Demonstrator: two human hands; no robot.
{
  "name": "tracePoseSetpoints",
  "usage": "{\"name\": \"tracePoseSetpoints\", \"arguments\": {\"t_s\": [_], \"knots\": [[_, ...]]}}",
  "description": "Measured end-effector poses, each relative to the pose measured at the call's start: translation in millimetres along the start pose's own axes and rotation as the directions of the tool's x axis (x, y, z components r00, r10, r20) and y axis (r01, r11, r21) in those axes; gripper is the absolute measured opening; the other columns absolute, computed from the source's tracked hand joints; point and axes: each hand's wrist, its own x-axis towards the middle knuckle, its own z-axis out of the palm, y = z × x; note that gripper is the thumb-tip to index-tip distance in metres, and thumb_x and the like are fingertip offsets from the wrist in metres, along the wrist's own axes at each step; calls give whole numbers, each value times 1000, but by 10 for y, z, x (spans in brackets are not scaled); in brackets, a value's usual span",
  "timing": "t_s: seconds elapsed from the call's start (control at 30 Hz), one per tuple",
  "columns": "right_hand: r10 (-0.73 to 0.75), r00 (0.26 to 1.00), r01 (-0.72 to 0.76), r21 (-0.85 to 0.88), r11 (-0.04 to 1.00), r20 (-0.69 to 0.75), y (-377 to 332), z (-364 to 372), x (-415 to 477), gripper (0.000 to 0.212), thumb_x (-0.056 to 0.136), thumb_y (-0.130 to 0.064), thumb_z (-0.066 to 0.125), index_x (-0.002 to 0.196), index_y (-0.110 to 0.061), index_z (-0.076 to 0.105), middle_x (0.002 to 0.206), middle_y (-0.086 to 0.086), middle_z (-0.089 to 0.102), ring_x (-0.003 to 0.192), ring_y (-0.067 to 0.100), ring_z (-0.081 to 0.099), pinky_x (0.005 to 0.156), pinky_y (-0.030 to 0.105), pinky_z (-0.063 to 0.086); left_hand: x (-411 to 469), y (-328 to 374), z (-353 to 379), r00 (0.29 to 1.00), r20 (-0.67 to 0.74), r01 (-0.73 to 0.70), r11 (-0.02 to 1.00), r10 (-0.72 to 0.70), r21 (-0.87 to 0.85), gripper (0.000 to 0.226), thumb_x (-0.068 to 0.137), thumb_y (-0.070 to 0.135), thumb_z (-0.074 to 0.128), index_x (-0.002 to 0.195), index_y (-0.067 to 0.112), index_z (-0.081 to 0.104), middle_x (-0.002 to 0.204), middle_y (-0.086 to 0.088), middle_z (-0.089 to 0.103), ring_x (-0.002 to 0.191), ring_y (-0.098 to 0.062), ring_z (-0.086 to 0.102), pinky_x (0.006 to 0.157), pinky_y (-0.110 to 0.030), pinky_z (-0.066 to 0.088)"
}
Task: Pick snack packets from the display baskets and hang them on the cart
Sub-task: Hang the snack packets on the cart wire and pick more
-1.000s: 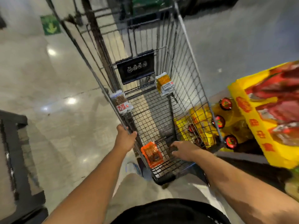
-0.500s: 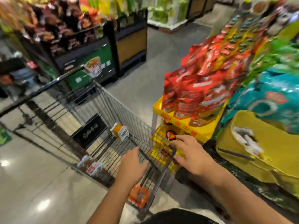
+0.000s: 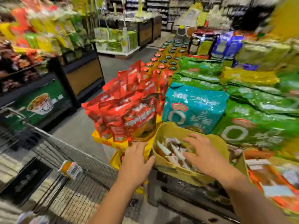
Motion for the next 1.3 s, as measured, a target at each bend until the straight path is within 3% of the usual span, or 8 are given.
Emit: {"name": "tracePoseSetpoints", "arguments": {"t_s": [0.27,0.57,0.7,0.8,0.87,0.97,1.17,1.3], "knots": [[68,980,-78,46,996,184,667,-87,116,49,99,-45,55,144,-27,47,143,-2,51,125,19,52,102,34,46,415,500,586,990,89,85,965,-110,247,72,99,64,40,160,32,21,170,1,-5,156,-29,-10,125,-45,9],[247,807,-204,-140,969,536,563,223,638,69,90,-49,71,139,-5,50,131,11,60,110,28,63,88,37,56,392,469,764,991,63,84,920,-116,383,88,85,77,18,148,25,49,169,-9,11,154,-41,13,118,-57,29],[284,736,-234,-164,958,615,554,390,721,64,93,-47,67,137,-4,53,131,13,61,115,28,62,92,37,54,413,445,763,990,88,64,916,-107,395,74,90,70,33,144,25,53,169,-10,11,152,-43,18,116,-58,33],[276,746,-249,-131,960,606,613,412,734,19,93,-27,65,103,-11,59,91,7,59,73,20,58,58,30,47,432,449,772,984,126,59,900,-125,431,66,96,68,38,150,30,42,170,-8,-4,154,-39,10,118,-53,31],[326,756,-272,-180,945,568,675,354,724,13,90,-18,63,88,-12,51,74,2,47,57,16,42,48,29,32,424,463,748,983,143,44,902,-116,429,68,96,69,35,154,32,34,170,-6,-12,154,-37,7,119,-50,30],[349,772,-250,-251,935,532,714,253,721,12,85,-15,67,83,-12,56,78,4,53,66,20,51,52,29,39,432,455,683,979,177,25,922,-101,386,70,96,70,35,155,33,29,169,-5,-16,155,-33,6,119,-48,30],[438,824,-399,-179,899,360,668,-2,545,37,91,-24,72,122,-13,57,116,7,62,105,25,61,84,34,52,495,392,517,985,169,-18,965,-27,260,70,97,67,41,155,29,31,170,-5,4,154,-29,9,123,-41,20],[423,904,-409,403,818,59,578,-279,288,31,94,-26,69,119,-28,49,101,-8,67,91,14,64,78,36,51,518,461,325,989,10,-149,987,150,-52,51,98,50,55,142,25,51,151,8,44,146,-14,29,119,-26,22]]}}
